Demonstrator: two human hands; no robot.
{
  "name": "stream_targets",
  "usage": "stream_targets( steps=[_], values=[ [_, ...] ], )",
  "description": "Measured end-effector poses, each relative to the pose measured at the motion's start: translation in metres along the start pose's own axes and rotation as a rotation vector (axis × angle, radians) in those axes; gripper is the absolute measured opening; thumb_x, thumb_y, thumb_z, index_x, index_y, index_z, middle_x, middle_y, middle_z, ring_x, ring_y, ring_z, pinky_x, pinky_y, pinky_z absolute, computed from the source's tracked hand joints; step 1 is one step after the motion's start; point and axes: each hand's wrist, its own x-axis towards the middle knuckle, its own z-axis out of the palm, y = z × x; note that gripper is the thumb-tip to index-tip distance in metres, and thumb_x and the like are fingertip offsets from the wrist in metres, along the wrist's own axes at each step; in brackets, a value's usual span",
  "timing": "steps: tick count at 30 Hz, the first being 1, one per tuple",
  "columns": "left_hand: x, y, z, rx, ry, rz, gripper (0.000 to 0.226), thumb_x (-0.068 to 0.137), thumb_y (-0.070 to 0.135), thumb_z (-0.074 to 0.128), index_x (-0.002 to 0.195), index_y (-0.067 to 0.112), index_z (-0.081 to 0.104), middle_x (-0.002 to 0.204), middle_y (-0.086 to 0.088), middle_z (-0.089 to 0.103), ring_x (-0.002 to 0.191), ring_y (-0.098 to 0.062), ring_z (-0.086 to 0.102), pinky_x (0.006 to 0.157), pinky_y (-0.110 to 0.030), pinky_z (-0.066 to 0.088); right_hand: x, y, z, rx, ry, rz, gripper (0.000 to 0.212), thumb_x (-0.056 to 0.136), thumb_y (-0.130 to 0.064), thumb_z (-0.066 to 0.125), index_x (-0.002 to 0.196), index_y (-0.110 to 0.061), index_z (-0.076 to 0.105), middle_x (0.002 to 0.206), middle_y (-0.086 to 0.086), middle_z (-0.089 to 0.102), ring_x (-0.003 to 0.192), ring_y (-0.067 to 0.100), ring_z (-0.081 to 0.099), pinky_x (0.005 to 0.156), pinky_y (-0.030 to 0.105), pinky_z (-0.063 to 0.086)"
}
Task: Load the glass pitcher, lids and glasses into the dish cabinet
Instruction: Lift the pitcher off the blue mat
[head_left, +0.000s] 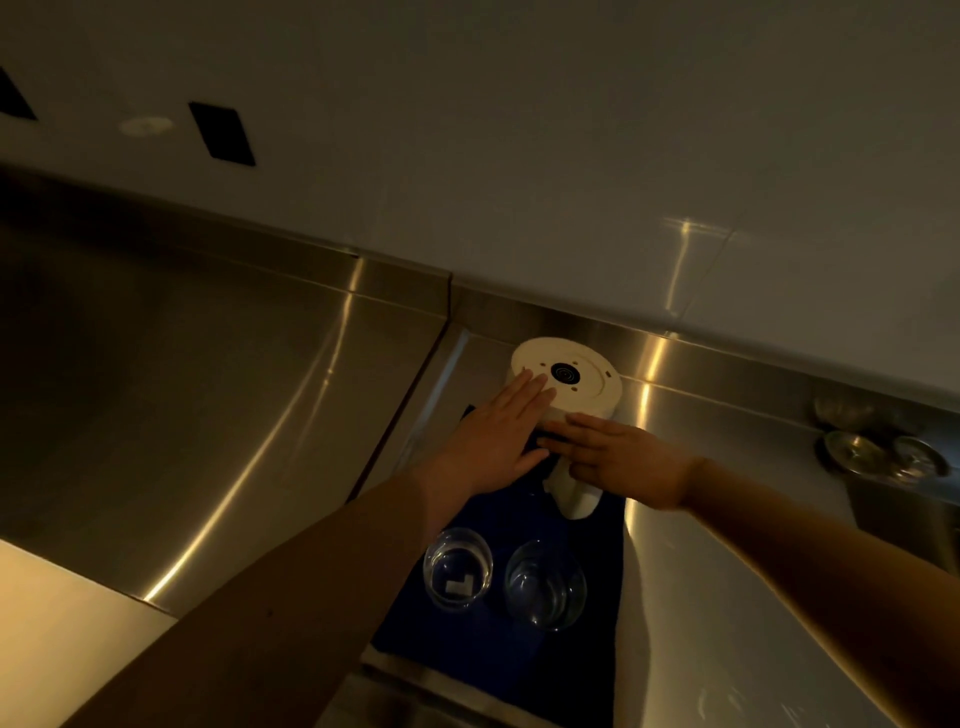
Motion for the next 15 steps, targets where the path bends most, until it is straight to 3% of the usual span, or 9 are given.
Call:
stream_targets(
  steps=[5,15],
  values=[
    [0.003,0.009,0.005,-0.011,0.048,-0.010,0.088,0.091,0.050,0.049,0.150,0.014,-0.005,0.158,-0.003,-0.015,0.138,-0.010,-0.025,0.110,-0.031,-0.002,0.002,0.002,-0.004,0.145,0.118,0.102,0.044,0.053,-0.019,0.088,0.094,-0.021,0.074,0.130,0.006,0.058,0.128,0.026,0.045,0.105,0.044,0.034],
    [0.023,0.030,0.014,-0.065,0.021,-0.003,0.101,0.087,0.056,0.053,0.148,0.011,-0.014,0.155,-0.003,-0.024,0.143,-0.018,-0.020,0.119,-0.042,0.003,-0.012,0.001,0.011,0.291,0.242,0.267,0.045,0.052,-0.013,0.088,0.095,-0.017,0.072,0.129,0.011,0.057,0.126,0.032,0.046,0.103,0.052,0.032]
  ],
)
